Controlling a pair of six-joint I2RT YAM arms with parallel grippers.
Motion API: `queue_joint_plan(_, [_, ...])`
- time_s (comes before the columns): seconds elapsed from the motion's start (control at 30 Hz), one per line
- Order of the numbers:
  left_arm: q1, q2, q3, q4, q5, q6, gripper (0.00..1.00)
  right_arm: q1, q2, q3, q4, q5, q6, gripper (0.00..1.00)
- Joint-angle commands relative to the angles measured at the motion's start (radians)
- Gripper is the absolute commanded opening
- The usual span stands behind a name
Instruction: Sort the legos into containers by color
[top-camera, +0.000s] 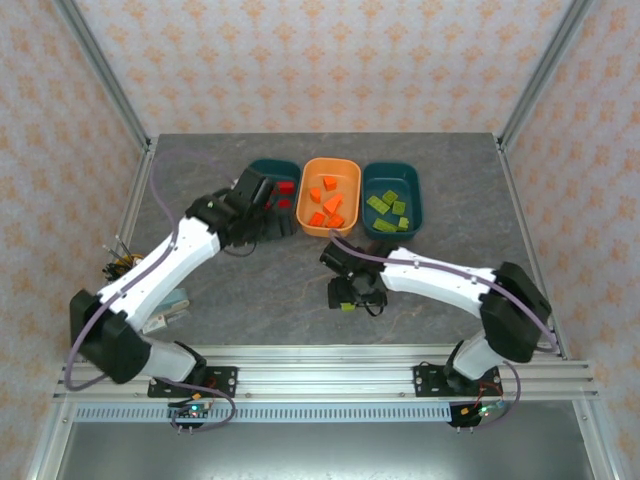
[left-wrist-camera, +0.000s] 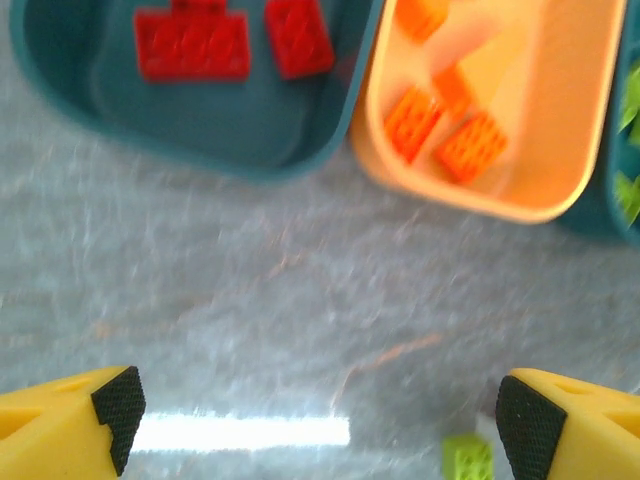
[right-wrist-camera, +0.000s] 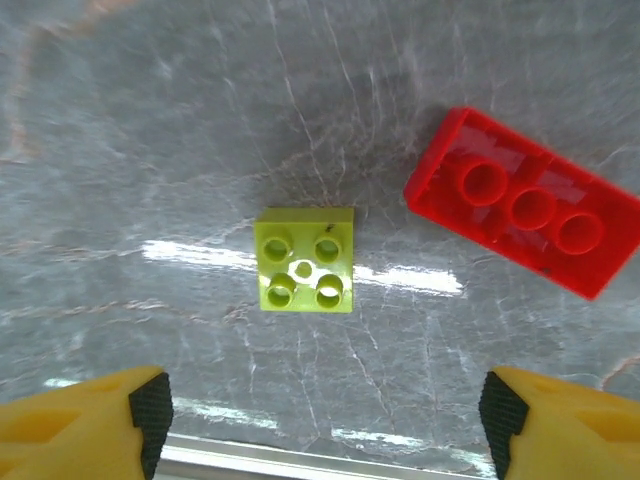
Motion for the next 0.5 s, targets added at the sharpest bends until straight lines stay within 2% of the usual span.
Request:
queue_joint_plan(0.0, [-0.022,-0.158,-0.111,-0.034,-0.015,-0.065,0.94,0.011,0.073,0.035,0.006,-0.004,0.046,0.77])
queue_joint_plan(0.23, [-0.032,-0.365,-0.244,-0.084,0.043,-0.047,0.95,0.014,0.190,0.084,-0.001,0.027,0.056,0.69])
queue_joint_plan(0.47, [-0.033,-0.415,-0.266,-0.084,0.075,-0.044,0.95,0.012,0.245,0.096,0.009,0.062,0.058,0.56])
